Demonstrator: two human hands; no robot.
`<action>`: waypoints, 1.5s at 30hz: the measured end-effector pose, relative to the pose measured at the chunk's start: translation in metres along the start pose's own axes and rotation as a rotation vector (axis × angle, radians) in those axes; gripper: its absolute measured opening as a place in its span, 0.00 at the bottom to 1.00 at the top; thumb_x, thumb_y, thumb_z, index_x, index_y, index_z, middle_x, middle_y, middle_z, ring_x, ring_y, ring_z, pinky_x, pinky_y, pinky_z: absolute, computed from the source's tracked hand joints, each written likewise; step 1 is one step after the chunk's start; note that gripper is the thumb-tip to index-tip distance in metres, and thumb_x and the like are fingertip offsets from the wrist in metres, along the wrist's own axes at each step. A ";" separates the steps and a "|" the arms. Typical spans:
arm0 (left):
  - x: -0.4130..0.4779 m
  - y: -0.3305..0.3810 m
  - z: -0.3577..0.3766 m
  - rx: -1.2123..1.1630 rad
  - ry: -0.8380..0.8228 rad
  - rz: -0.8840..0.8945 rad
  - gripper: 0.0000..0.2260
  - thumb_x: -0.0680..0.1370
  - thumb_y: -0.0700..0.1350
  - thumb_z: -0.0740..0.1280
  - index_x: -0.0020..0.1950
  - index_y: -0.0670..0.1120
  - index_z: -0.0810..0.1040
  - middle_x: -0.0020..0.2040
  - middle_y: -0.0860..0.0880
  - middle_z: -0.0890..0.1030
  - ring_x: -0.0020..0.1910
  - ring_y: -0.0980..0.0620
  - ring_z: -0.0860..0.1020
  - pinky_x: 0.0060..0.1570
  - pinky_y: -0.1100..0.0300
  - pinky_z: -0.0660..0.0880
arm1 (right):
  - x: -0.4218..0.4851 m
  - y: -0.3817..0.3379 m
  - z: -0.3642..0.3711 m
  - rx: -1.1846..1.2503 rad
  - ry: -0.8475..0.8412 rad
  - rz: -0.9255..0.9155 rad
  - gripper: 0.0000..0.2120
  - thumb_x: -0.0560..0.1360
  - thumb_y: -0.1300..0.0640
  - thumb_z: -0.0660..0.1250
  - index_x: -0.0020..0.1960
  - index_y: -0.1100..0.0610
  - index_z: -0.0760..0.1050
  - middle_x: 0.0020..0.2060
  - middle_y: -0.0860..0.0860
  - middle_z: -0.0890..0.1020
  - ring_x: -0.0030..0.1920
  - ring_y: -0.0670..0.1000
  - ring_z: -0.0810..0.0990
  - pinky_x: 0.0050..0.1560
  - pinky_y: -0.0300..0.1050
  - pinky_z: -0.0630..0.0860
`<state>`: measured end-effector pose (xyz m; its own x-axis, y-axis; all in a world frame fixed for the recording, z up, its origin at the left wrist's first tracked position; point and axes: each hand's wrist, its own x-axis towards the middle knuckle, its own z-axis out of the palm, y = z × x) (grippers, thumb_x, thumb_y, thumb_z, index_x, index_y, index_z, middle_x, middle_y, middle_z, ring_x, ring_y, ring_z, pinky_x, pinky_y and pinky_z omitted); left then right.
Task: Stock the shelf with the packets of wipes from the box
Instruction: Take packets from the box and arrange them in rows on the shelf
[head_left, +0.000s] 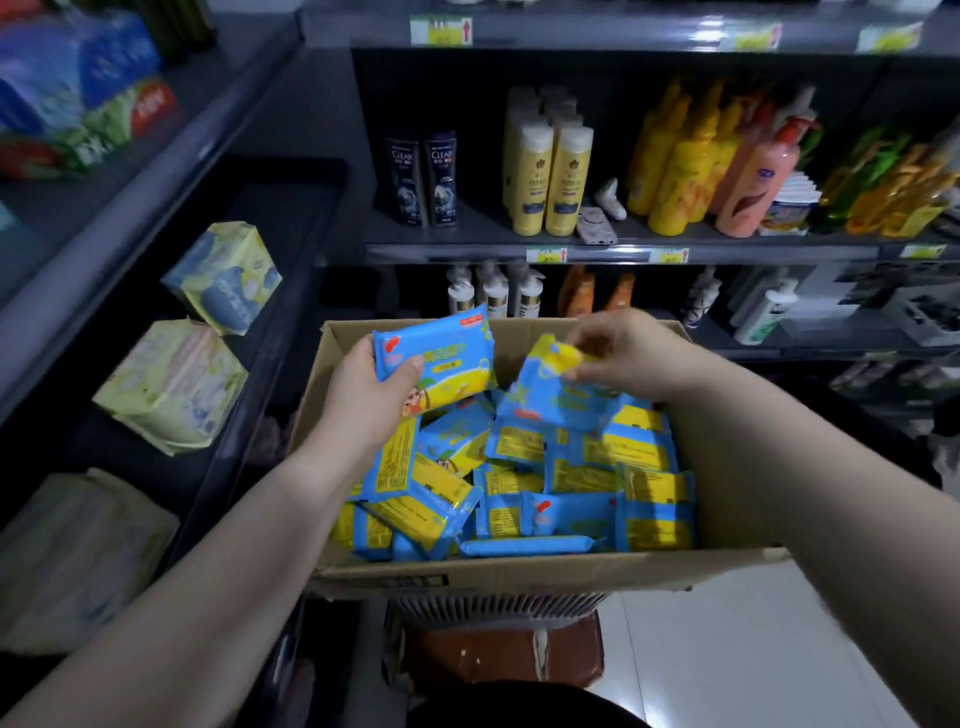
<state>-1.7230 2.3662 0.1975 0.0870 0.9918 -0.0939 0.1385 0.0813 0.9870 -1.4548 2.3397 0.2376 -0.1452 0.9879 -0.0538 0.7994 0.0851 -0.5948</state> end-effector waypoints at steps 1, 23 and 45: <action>-0.004 0.003 -0.001 -0.017 0.020 0.000 0.13 0.72 0.51 0.68 0.55 0.50 0.77 0.53 0.49 0.83 0.52 0.48 0.81 0.56 0.42 0.76 | 0.000 -0.008 -0.003 0.228 0.077 0.030 0.09 0.70 0.54 0.74 0.43 0.55 0.75 0.36 0.53 0.78 0.37 0.50 0.77 0.35 0.41 0.75; -0.146 0.029 -0.075 -0.183 0.562 0.181 0.14 0.73 0.34 0.70 0.57 0.37 0.73 0.52 0.42 0.82 0.49 0.48 0.82 0.48 0.54 0.78 | 0.011 -0.146 0.077 0.384 -0.007 -0.415 0.35 0.67 0.53 0.76 0.70 0.48 0.65 0.55 0.45 0.75 0.54 0.44 0.75 0.56 0.41 0.73; -0.432 0.053 -0.294 0.087 1.248 0.262 0.04 0.79 0.40 0.64 0.52 0.45 0.76 0.49 0.55 0.83 0.51 0.55 0.81 0.54 0.59 0.76 | -0.061 -0.428 0.210 0.923 -0.640 -0.663 0.12 0.65 0.63 0.74 0.46 0.58 0.77 0.39 0.49 0.85 0.40 0.50 0.83 0.45 0.46 0.81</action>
<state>-2.0436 1.9712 0.3288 -0.8535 0.4005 0.3335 0.3258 -0.0893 0.9412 -1.9105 2.2162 0.3267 -0.8098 0.5341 0.2429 -0.1873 0.1570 -0.9697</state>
